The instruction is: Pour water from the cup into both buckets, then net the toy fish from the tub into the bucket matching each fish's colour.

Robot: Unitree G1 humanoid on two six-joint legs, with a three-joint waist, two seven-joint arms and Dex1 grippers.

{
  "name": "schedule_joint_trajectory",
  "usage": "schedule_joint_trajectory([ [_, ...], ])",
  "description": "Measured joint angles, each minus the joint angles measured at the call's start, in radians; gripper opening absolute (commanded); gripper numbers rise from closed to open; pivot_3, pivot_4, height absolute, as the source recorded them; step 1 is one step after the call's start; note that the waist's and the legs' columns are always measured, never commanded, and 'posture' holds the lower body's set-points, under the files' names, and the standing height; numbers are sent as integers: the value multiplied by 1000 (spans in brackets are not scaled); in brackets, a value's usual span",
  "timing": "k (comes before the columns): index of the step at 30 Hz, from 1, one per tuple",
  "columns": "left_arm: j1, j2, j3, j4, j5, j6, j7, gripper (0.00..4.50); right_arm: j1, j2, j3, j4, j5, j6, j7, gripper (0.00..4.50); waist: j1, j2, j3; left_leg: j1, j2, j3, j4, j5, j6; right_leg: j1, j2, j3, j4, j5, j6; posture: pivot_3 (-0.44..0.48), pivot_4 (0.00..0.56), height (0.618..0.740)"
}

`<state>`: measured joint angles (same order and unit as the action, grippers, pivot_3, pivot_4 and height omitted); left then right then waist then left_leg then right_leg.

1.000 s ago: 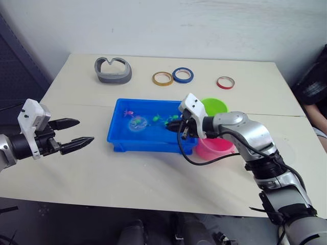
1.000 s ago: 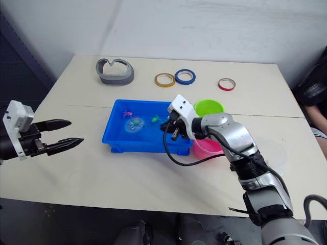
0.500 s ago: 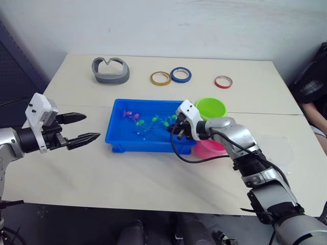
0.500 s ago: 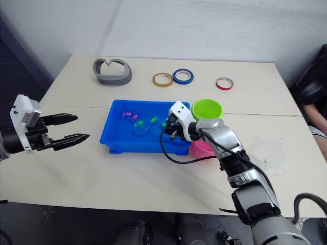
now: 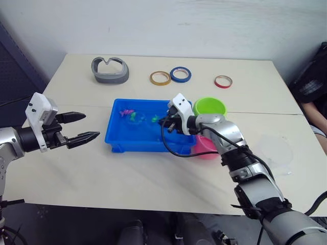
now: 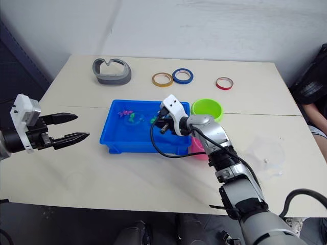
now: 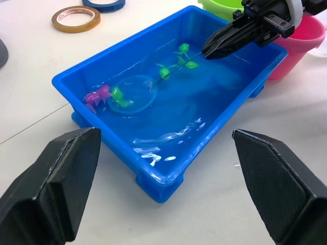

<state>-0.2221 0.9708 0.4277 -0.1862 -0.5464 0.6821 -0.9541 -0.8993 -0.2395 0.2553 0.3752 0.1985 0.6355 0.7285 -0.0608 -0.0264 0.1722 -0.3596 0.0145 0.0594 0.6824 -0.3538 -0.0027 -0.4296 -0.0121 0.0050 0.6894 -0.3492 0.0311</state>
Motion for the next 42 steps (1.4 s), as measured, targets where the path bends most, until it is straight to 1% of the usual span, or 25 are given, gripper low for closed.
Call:
schedule_joint_trajectory([
  [11, 1, 0, 1, 3, 0, -7, 2, 4488, -2, -2, 5, 17, -23, 26, 45, 0, 0, 0, 0, 0, 0, 0, 0, 0, 0, 0, 0, 0, 0, 0, 0, 0, 150, 740],
  [14, 2, 0, 1, 3, 0, -8, 3, 4488, -4, 3, 1, 25, -23, 32, 39, 0, 0, 0, 0, 0, 0, 0, 0, 0, 0, 0, 0, 0, 0, 0, 0, 0, 150, 740],
  [20, 2, 0, 1, 4, 0, -12, 5, 4488, -37, 42, -28, 103, -26, 19, 3, 0, -2, 0, 0, 0, 0, 0, 0, 0, 0, 0, 0, 0, 0, 0, 0, 0, 150, 740],
  [25, 2, 0, 1, 4, 0, -14, 4, 4488, -37, 54, -33, 84, -22, 1, 6, 0, -1, 0, 0, -1, 0, 0, -1, 0, 0, -1, 0, 0, 0, 0, 0, 0, 150, 740],
  [28, 1, 0, 1, 5, 0, -15, 4, 4488, -25, 38, -33, 28, -20, 3, 21, 0, 1, 0, 0, -1, 0, -1, -1, 0, 0, -1, 0, -1, -1, 0, 0, 0, 150, 740],
  [29, 0, 0, 1, 6, 0, -17, 3, 4488, 6, 11, -33, -47, -12, 21, 36, 0, 2, 0, 0, -2, 0, -2, -1, 0, 0, -1, 0, -1, -1, 0, 0, 0, 150, 740],
  [34, -22, -1, -16, 6, 0, -18, 2, 4488, 121, -91, -38, -265, 27, 95, 77, 0, 6, 0, 0, -8, 0, -4, 0, 0, 0, -5, 0, -3, -2, 0, 0, 0, 150, 740],
  [37, -74, -15, -61, 1, -5, -16, 2, 4488, 198, -180, -58, -423, 60, 133, 108, 0, 11, 0, 0, -11, 0, -4, 0, 0, 0, -7, 0, -3, -2, 0, 0, 0, 150, 740],
  [39, -95, -25, -83, -1, -10, -14, 2, 4488, 220, -215, -68, -474, 69, 137, 117, 0, 11, 0, 0, -11, 0, -4, 0, 0, 0, -7, 0, -3, -2, 0, 0, 0, 150, 740],
  [42, -178, -70, -166, -12, -28, -10, -8, 4488, 342, -307, -143, -624, 121, 132, 144, 0, 19, 0, 0, -11, 0, -5, 0, 0, 0, -7, 0, -3, -2, 0, 0, 0, 150, 740],
])
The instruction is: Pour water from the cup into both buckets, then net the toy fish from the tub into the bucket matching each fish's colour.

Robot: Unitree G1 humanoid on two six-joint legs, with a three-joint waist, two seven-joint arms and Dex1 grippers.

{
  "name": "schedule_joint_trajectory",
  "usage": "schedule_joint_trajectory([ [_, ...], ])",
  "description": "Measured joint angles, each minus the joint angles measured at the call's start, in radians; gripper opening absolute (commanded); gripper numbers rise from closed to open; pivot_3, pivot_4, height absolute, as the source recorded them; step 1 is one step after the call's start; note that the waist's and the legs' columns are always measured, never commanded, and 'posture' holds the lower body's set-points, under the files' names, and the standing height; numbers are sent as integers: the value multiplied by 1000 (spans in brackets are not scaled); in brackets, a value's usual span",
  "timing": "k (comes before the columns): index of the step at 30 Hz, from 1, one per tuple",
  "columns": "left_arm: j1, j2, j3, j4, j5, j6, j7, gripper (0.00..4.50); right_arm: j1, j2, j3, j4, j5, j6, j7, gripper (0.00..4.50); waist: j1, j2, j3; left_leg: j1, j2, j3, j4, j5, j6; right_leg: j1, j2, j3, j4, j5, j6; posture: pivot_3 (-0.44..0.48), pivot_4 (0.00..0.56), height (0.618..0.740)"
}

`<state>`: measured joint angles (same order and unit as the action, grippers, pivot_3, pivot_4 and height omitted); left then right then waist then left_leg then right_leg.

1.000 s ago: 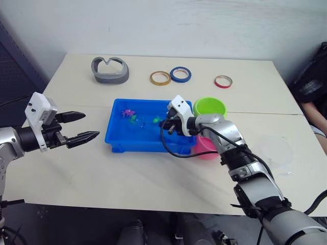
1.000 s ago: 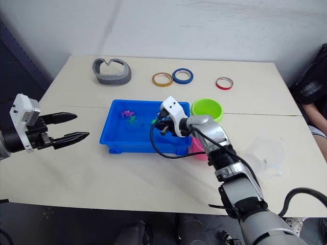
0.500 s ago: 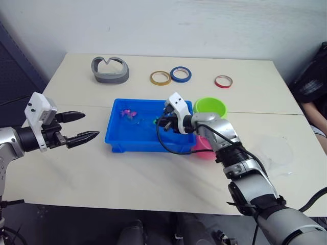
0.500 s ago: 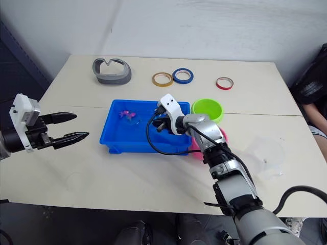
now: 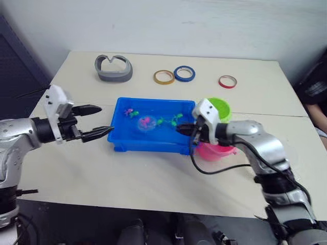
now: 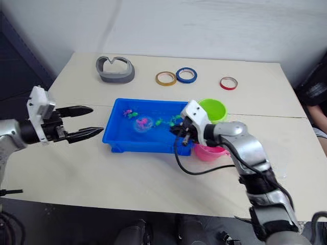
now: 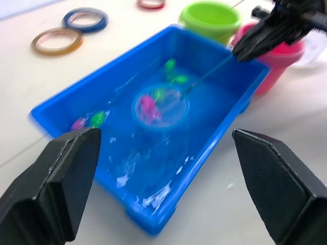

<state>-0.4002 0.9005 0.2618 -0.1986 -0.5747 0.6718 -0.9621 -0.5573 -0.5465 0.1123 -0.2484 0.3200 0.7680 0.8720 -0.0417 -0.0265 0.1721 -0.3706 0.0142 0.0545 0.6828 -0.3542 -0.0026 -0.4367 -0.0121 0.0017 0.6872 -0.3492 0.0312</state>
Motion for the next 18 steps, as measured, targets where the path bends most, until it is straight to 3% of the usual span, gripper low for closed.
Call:
schedule_joint_trajectory([
  [6, -108, -57, -112, 21, -6, -10, -38, 4488, 149, -100, -159, -165, 93, 0, 18, 0, 4, 0, 0, 1, 0, 0, 0, 1, -1, 0, 1, 0, 1, 0, 0, 0, 150, 740],
  [11, -215, -122, -202, 78, -6, -30, -97, 4488, 321, -167, -423, -287, 202, 24, 9, 0, 16, 0, 0, 0, 0, 0, 1, 1, -1, 1, 1, 0, 1, 0, 0, 0, 150, 740],
  [18, -336, -216, -299, 193, 22, -90, -186, 4488, 673, -227, -800, -412, 238, -28, 49, 0, 19, 0, 0, 4, 0, -1, 1, 0, -1, 7, 2, 1, -5, 0, 0, 0, 150, 740],
])
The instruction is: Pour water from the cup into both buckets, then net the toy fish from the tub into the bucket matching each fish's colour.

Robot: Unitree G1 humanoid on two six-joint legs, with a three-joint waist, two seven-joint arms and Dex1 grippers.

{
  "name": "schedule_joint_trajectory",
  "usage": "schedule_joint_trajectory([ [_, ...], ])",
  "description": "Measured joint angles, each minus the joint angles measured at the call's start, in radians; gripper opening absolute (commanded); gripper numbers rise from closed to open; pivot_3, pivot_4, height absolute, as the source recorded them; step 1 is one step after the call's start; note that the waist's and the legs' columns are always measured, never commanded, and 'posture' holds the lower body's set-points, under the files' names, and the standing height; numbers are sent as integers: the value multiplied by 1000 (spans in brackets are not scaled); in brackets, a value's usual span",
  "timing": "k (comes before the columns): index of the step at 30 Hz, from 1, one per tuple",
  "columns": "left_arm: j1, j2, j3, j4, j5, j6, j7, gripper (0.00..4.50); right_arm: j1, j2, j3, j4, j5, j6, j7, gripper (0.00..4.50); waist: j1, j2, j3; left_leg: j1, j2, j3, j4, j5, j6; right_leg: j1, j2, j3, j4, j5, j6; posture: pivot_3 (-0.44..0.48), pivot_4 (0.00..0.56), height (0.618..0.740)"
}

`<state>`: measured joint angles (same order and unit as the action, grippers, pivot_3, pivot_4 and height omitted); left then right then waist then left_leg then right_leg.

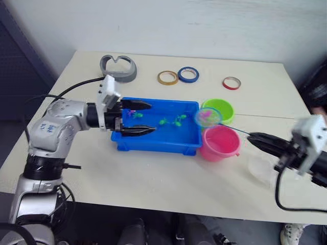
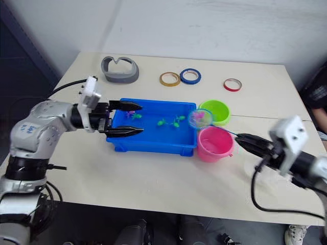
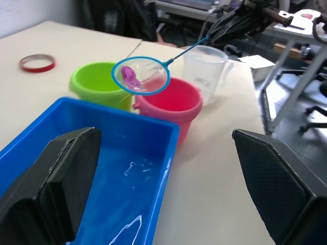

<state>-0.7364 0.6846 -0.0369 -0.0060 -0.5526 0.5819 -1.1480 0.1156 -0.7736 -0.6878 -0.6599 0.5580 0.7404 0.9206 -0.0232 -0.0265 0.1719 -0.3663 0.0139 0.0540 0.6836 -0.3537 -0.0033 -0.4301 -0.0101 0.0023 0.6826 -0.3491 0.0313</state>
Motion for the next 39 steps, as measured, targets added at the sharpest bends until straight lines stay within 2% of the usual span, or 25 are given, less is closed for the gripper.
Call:
schedule_joint_trajectory([
  [3, -53, -41, -37, 64, 25, -43, -46, 4488, 141, 2, -98, -26, -54, -101, 16, 0, -3, 0, 0, 3, 0, 1, 0, 0, 0, 2, 1, 1, 0, 0, 0, 0, 150, 740],
  [5, -76, -60, -57, 101, 45, -69, -65, 4488, 203, 7, -116, -39, -115, -205, 30, 0, -5, 0, 0, 5, 0, 2, 0, 0, 0, 3, 1, 3, 1, 0, 0, 0, 150, 740],
  [8, -92, -85, -68, 148, 64, -99, -87, 4488, 298, 16, -108, -35, -275, -470, 53, 0, -5, 0, 0, 7, 0, 3, -1, 0, -1, 3, 2, 4, 2, 0, 0, 0, 150, 740],
  [9, -100, -93, -73, 168, 72, -110, -95, 4488, 332, 17, -100, -16, -365, -627, 52, 0, -4, 0, 0, 7, 0, 4, -1, 0, -1, 3, 2, 4, 2, 0, 0, 0, 150, 740],
  [12, -108, -101, -81, 190, 88, -127, -108, 4488, 353, 10, -95, 53, -569, -940, 8, 0, -5, 0, 0, 9, -1, 7, -1, 1, -1, 4, 2, 7, 3, 0, 0, 0, 150, 740],
  [15, -119, -109, -81, 214, 93, -140, -118, 4488, 343, -51, -98, 150, -776, -1247, -78, 0, -5, 0, 0, 10, -1, 8, -1, 1, -1, 4, 2, 8, 4, 0, 0, 0, 150, 740],
  [18, -120, -114, -81, 218, 98, -147, -122, 4488, 317, -80, -104, 221, -910, -1445, -168, 0, -4, 0, 0, 11, -1, 9, -1, 1, -2, 4, 2, 8, 5, 0, 0, 0, 150, 740],
  [22, -120, -114, -80, 219, 105, -148, -122, 4488, 289, -105, -105, 266, -1021, -1596, -256, 0, -5, 0, 0, 11, -1, 9, -1, 1, -2, 4, 2, 8, 6, 0, 0, 0, 150, 740],
  [26, -121, -114, -78, 219, 108, -147, -117, 4488, 210, -144, -105, 316, -1108, -1610, -325, 0, -5, 0, 0, 13, -1, 11, 0, 1, -2, 4, 2, 10, 7, 0, 0, 0, 150, 740],
  [32, -120, -107, -60, 219, 118, -149, -106, 4488, 181, -194, -60, 368, -1064, -1570, -343, 0, -5, 0, 0, 13, -1, 11, 0, 1, -3, 4, 2, 10, 7, 0, 0, 0, 150, 740],
  [34, -112, -93, -58, 218, 124, -149, -103, 4488, 182, -195, -2, 368, -925, -1475, -306, 0, -7, 0, 0, 13, 0, 11, 0, 1, -3, 4, 2, 11, 8, 0, 0, 0, 150, 740],
  [36, -95, -69, -43, 219, 127, -147, -95, 4488, 164, -188, 95, 330, -709, -1277, -247, 0, -11, 0, 0, 14, 0, 12, 0, 2, -3, 4, 2, 11, 9, 0, 0, 0, 150, 740],
  [39, -54, -25, -8, 217, 127, -128, -80, 4488, 12, -188, 262, 219, -407, -871, -203, 0, -24, 0, 0, 15, 1, 11, 1, 3, -4, 4, 2, 11, 11, 0, 0, 0, 150, 740],
])
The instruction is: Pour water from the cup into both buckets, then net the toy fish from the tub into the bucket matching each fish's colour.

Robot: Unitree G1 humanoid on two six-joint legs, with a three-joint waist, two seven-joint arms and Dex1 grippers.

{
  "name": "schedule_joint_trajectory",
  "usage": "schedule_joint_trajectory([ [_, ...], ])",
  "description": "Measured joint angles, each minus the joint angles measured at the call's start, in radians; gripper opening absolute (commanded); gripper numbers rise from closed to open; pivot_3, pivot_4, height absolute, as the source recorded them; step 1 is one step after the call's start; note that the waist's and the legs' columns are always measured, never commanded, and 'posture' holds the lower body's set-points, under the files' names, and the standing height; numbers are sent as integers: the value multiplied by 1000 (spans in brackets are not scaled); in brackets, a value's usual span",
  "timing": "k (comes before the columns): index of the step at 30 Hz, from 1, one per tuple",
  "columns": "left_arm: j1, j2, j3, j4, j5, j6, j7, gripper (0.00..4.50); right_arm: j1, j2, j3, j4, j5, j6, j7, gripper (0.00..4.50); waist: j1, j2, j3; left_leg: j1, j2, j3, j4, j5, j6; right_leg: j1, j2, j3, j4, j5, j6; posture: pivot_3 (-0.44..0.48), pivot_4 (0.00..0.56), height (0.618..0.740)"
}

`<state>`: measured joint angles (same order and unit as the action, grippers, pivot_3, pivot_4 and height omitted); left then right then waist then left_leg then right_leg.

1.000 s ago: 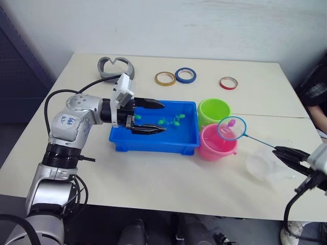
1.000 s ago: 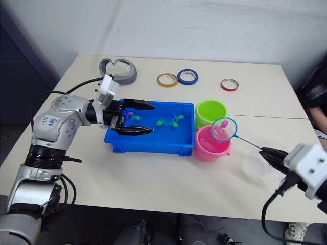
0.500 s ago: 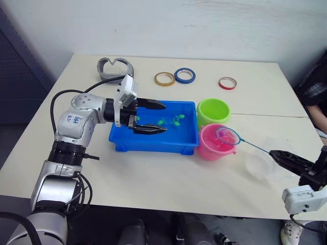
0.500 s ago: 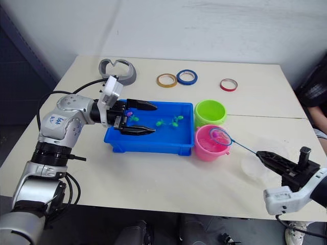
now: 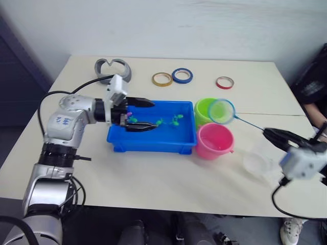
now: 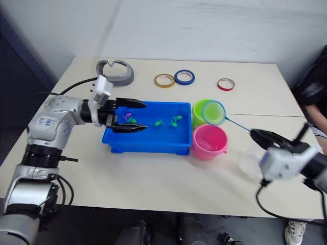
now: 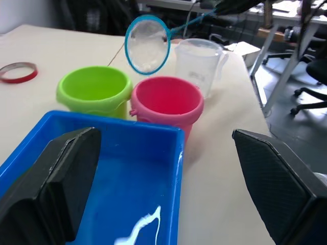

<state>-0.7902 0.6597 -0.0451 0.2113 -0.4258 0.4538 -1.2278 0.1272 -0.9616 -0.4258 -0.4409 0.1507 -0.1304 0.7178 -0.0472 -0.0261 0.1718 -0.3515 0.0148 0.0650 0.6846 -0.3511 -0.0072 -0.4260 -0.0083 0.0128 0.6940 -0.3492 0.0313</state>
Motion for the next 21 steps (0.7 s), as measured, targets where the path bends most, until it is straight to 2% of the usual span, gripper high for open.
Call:
schedule_joint_trajectory([
  [2, 42, 34, 29, -8, -2, 19, 18, 4488, -122, -8, 104, -47, 144, 229, 11, 0, -1, 0, 0, 0, 1, -2, 0, 0, -1, 0, 0, -2, 0, 0, 0, 0, 150, 740],
  [5, 154, 108, 105, -39, -6, 67, 62, 4488, -362, 45, 291, -59, 314, 564, 13, 0, -11, 0, 0, -1, 1, -4, -1, 1, -1, -2, 0, -3, 1, 0, -1, 0, 150, 740],
  [9, 305, 188, 229, -140, -25, 124, 124, 4488, -615, 206, 488, 36, 390, 845, -11, 0, -5, 0, 0, -5, 1, -7, -1, 1, -1, -3, -2, -6, -2, -1, -2, 0, 150, 740],
  [13, 456, 233, 362, -258, -45, 185, 194, 4488, -793, 353, 627, 207, 346, 920, -15, 0, -2, 0, 0, -6, 0, -7, -1, -1, 2, -3, -3, -7, -5, -1, -2, 0, 150, 740],
  [16, 550, 240, 451, -361, -71, 242, 247, 4488, -864, 449, 704, 347, 283, 906, -11, 0, 3, -1, 0, -8, 0, -9, -1, -2, 3, -3, -3, -7, -4, 0, -2, 0, 150, 740],
  [21, 667, 237, 571, -488, -119, 314, 319, 4488, -952, 579, 745, 573, 202, 848, 4, 0, 5, -1, 0, -9, -1, -9, -1, -2, 4, -3, -3, -8, -5, 0, -1, 0, 150, 740],
])
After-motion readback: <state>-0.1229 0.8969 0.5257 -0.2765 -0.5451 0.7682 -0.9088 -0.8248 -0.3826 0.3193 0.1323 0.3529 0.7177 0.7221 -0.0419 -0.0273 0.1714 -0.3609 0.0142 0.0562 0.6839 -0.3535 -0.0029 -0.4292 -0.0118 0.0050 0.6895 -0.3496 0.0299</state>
